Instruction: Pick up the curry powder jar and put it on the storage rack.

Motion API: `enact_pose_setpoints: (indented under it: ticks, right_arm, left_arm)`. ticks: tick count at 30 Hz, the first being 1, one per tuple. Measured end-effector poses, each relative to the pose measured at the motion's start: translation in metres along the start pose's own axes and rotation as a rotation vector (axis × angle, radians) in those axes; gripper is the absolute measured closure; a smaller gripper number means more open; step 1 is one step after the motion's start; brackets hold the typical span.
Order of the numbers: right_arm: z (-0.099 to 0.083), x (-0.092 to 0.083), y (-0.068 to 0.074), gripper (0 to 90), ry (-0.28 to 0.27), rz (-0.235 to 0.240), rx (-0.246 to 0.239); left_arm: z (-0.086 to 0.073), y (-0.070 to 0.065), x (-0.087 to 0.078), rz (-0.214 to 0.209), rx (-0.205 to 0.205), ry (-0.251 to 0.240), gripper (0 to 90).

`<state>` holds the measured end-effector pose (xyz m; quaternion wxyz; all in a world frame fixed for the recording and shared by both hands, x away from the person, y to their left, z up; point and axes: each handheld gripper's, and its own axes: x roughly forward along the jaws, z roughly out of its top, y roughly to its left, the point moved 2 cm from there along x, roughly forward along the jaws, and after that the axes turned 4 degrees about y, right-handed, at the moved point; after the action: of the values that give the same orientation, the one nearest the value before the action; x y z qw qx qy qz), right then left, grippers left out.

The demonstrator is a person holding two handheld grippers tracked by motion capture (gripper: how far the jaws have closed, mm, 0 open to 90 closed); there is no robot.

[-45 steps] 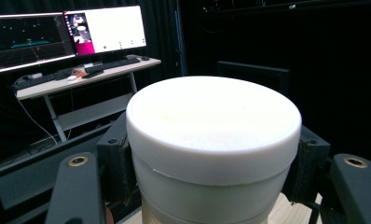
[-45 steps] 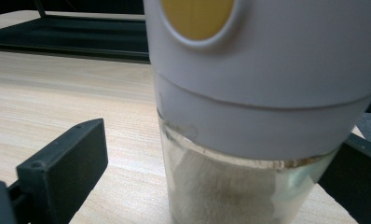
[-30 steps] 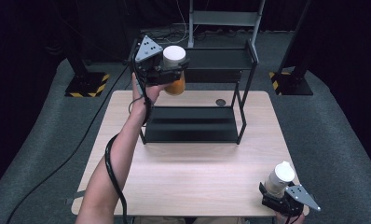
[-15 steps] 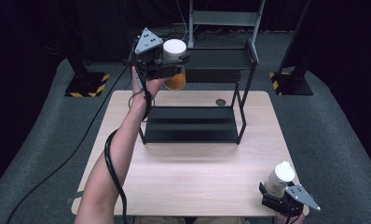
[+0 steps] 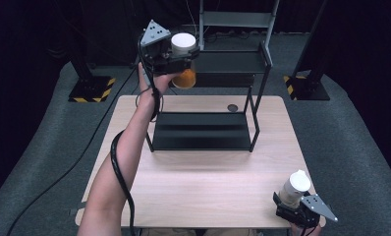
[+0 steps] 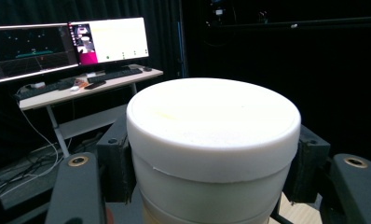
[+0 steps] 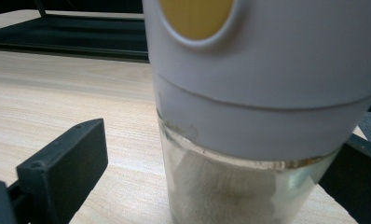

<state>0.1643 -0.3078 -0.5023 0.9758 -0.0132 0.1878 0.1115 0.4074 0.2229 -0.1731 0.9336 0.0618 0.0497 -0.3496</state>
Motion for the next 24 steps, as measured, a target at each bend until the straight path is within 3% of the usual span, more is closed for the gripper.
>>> enact_pose_setpoints:
  ticks: [16,24]
  right_arm:
    - [0.0,0.0,0.0,0.0,-0.001,0.001,-0.002]
    - [0.0,0.0,0.0,0.0,0.0,0.002,-0.004]
  left_arm:
    - [0.015,0.002,0.013,0.023,-0.012,-0.006,33.8]
    - [0.022,0.005,0.019,0.033,0.004,-0.011,33.8]
